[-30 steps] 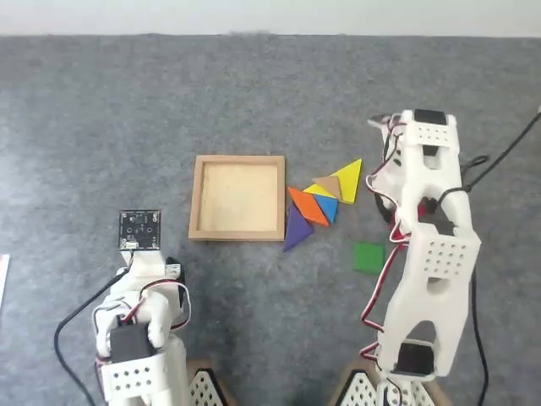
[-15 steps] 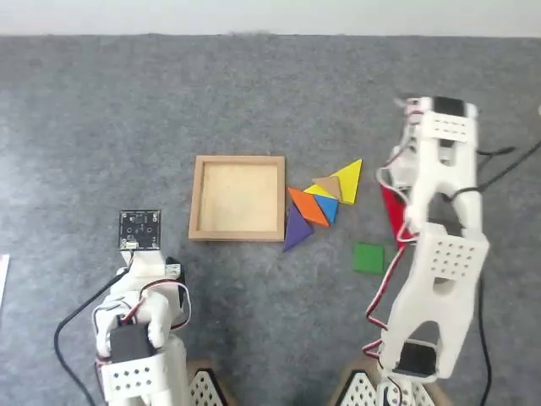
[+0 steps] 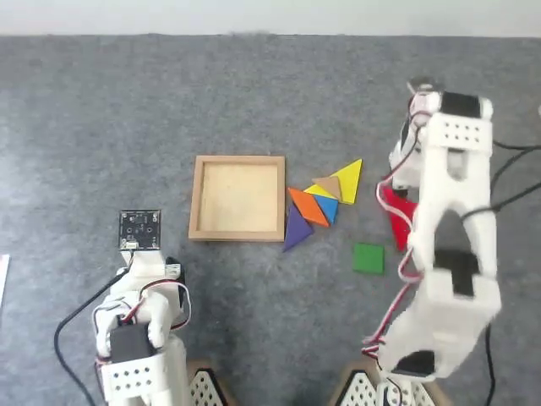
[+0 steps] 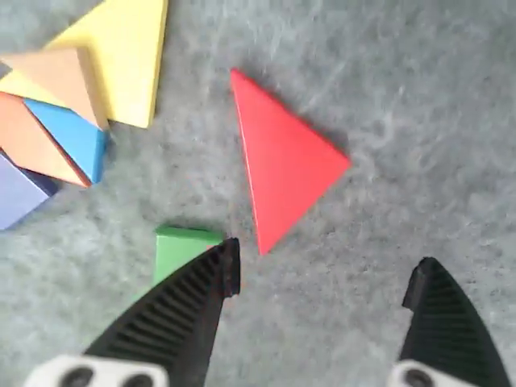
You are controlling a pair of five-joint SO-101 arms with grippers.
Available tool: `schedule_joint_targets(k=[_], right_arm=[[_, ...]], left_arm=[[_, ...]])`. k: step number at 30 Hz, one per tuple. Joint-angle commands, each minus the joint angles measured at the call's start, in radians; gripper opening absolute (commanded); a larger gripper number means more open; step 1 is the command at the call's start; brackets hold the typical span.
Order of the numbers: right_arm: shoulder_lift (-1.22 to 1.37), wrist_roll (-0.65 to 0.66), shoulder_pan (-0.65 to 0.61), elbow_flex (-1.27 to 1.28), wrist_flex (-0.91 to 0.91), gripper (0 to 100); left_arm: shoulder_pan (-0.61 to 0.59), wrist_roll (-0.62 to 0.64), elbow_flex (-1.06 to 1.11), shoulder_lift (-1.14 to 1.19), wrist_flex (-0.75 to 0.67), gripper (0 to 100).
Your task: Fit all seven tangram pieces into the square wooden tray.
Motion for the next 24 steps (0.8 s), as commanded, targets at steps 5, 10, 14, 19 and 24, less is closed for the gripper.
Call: schedule_joint_targets(k=[5, 10, 14, 19, 24], right_arm=[[-0.302, -0.072, -0.087, 0.407, -0.363, 32.9], [-0.240, -0.281, -0.085, 0.474, -0.568, 32.9], [-0.122, -0.292, -0.025, 0.457, -0.731, 32.9], [0.044, -0.219, 0.016, 0.322, -0.645, 32.9], [0.136, -0.140, 0.018, 0.167, -0.478, 32.9]], left_arm=[[0.005, 0.000, -0.012, -0.018, 0.003, 8], [0.005, 0.000, -0.012, -0.018, 0.003, 8], [0.005, 0.000, -0.012, -0.018, 0.003, 8], [0.005, 0.000, -0.012, -0.018, 0.003, 8], [0.005, 0.000, -0.012, -0.018, 0.003, 8]])
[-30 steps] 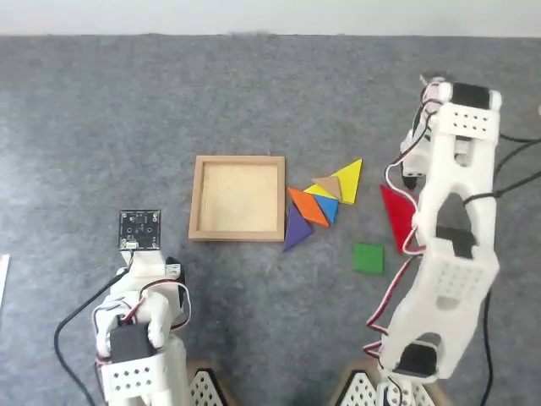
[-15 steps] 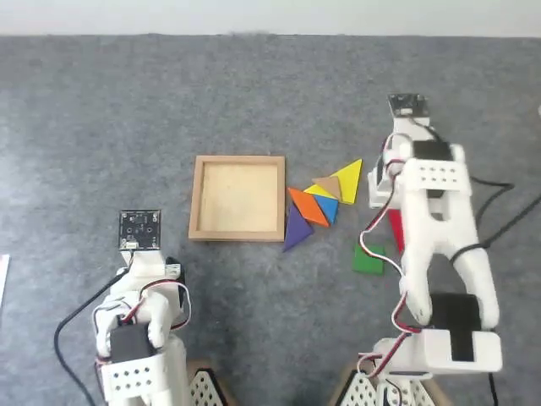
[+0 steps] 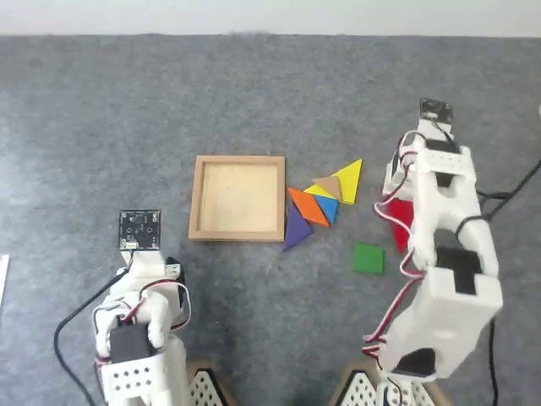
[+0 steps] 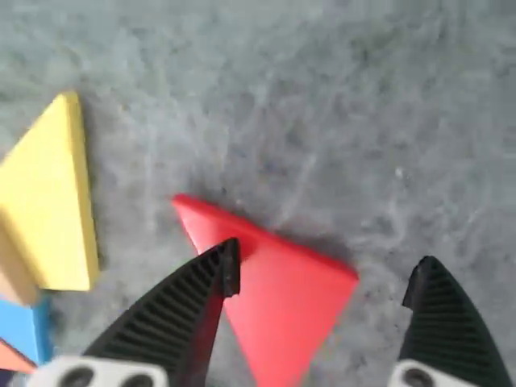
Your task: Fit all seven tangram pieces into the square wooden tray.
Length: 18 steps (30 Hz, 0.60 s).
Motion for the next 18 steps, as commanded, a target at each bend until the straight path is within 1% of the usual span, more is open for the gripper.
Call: schedule_joint_targets(k=[1, 3, 5, 10, 15, 18], right_arm=[[0.018, 0.137, -0.013, -0.109, 0.070, 32.9], [0.027, 0.229, -0.050, -0.114, 0.081, 32.9], [0.027, 0.279, -0.068, -0.110, 0.082, 32.9], [0.022, 0.321, -0.076, -0.117, 0.124, 33.2], [0.019, 0.330, -0.076, -0.114, 0.130, 33.3], [0.033, 0.367, -0.076, -0.109, 0.137, 33.3]], left_arm=[[0.005, 0.000, -0.012, -0.018, 0.003, 8], [0.005, 0.000, -0.012, -0.018, 0.003, 8], [0.005, 0.000, -0.012, -0.018, 0.003, 8], [0.005, 0.000, -0.012, -0.018, 0.003, 8], [0.005, 0.000, -0.012, -0.018, 0.003, 8], [0.005, 0.000, -0.012, -0.018, 0.003, 8]])
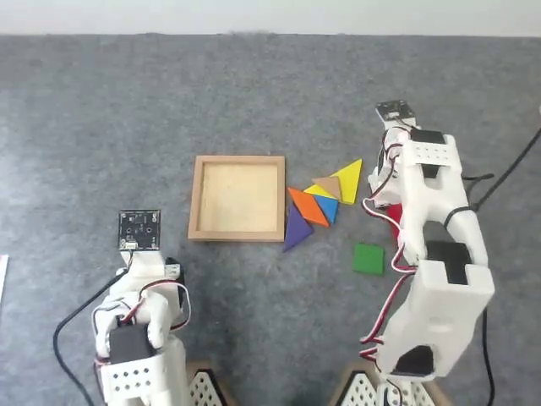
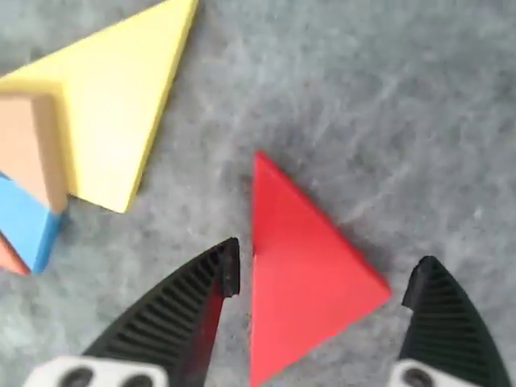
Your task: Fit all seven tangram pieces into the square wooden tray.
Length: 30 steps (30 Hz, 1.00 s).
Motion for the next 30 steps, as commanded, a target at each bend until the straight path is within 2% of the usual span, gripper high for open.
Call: schedule_joint_targets(k=[1, 16, 25, 30], right_arm=[[-0.001, 0.041, -0.008, -0.044, 0.021, 33.3], [0.033, 0.101, 0.001, -0.040, 0.051, 33.3], [-0.071, 0.012, 0.022, 0.041, -0.002, 33.3], [-0.099, -0.081, 0.036, 0.077, -0.019, 33.3]], left_arm=[[0.005, 0.000, -0.012, -0.018, 0.003, 8], [0.005, 0.000, -0.012, -0.018, 0.003, 8], [0.005, 0.000, -0.012, -0.018, 0.003, 8], [0.005, 0.000, -0.012, -0.018, 0.003, 8]])
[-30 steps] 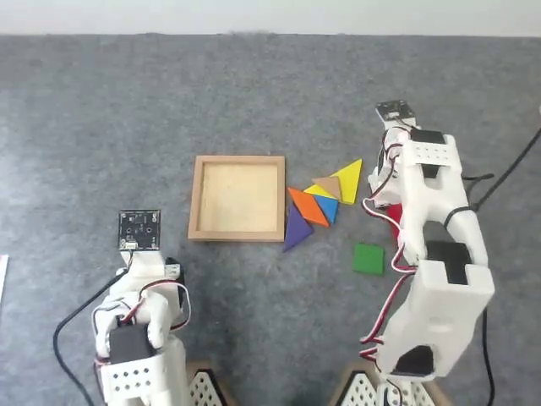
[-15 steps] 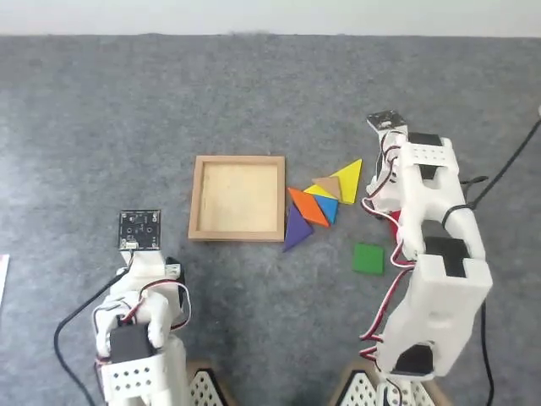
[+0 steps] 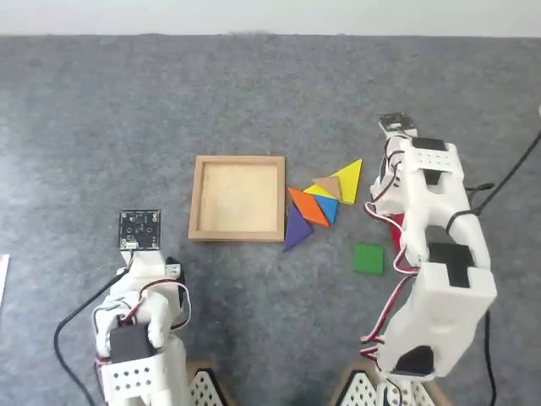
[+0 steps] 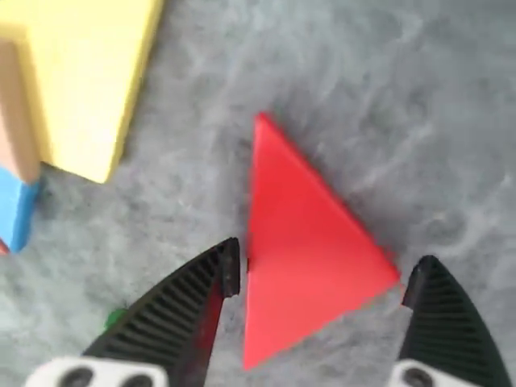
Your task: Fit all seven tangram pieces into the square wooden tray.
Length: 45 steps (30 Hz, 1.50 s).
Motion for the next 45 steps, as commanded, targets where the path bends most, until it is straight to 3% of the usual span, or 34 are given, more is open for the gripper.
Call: schedule_joint_targets(k=[1, 6, 26, 31, 37, 45], right_arm=[[-0.077, -0.064, 0.018, -0.003, -0.016, 33.4], [-0.076, -0.069, 0.012, -0.002, -0.015, 37.8], [0.165, 0.003, 0.015, -0.218, 0.107, 37.0], [0.165, -0.006, 0.013, -0.218, 0.107, 25.5], [0.166, -0.025, 0.019, -0.218, 0.116, 29.0], [0.163, -0.028, 0.019, -0.218, 0.113, 22.9]], left_arm=[[0.005, 0.000, -0.012, -0.018, 0.003, 8], [0.005, 0.000, -0.012, -0.018, 0.003, 8], [0.005, 0.000, -0.012, -0.018, 0.003, 8], [0.005, 0.000, -0.012, -0.018, 0.003, 8], [0.005, 0.000, -0.012, -0.018, 0.003, 8], [0.005, 0.000, -0.012, -0.018, 0.003, 8]])
